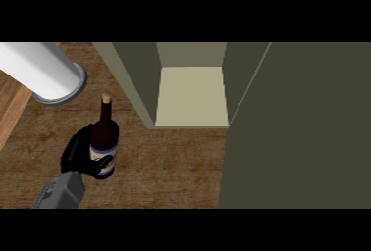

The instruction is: Pick up the wine, place it into the cabinet and close the cabinet

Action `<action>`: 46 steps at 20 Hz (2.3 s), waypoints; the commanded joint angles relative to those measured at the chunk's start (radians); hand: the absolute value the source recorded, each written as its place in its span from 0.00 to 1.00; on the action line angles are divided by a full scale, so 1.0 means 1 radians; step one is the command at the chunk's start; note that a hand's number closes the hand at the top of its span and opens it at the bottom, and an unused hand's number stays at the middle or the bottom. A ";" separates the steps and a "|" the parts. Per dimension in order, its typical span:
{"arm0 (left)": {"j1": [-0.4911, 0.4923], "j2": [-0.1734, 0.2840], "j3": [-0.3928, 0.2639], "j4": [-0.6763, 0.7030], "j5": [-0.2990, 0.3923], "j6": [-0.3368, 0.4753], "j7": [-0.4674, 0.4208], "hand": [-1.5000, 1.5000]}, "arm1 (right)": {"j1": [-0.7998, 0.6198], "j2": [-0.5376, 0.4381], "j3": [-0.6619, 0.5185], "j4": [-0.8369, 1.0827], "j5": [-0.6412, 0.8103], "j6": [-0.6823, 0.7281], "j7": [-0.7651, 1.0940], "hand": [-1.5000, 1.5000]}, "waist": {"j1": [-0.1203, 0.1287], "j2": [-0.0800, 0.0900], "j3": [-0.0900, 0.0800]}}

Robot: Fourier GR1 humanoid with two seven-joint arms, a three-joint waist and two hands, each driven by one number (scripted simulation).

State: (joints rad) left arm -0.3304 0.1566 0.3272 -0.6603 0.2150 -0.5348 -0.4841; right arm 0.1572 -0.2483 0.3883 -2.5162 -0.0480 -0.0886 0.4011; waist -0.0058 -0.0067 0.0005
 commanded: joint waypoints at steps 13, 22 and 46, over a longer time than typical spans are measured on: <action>0.341 -0.156 -0.251 -0.595 0.085 0.301 -0.068 1.00 | 0.058 -0.025 -0.022 -0.209 -0.074 0.006 0.085 0.00 | 0.003 -0.005 0.002; 0.311 -0.156 -0.511 -0.909 0.092 0.648 0.163 1.00 | -0.029 -0.018 -0.063 -0.173 -0.109 0.013 0.127 0.00 | -0.001 0.002 0.001; -0.131 -0.157 -0.693 -0.584 0.173 1.122 0.294 1.00 | 0.040 0.003 -0.106 -0.200 -0.142 0.067 0.102 0.00 | -0.020 0.007 0.000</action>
State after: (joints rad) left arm -0.4214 0.0002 -0.3529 -1.3380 0.3791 0.5687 -0.1664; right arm 0.1368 -0.2188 0.3252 -2.5123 -0.0720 -0.0385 0.4294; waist -0.0239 0.0000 -0.0001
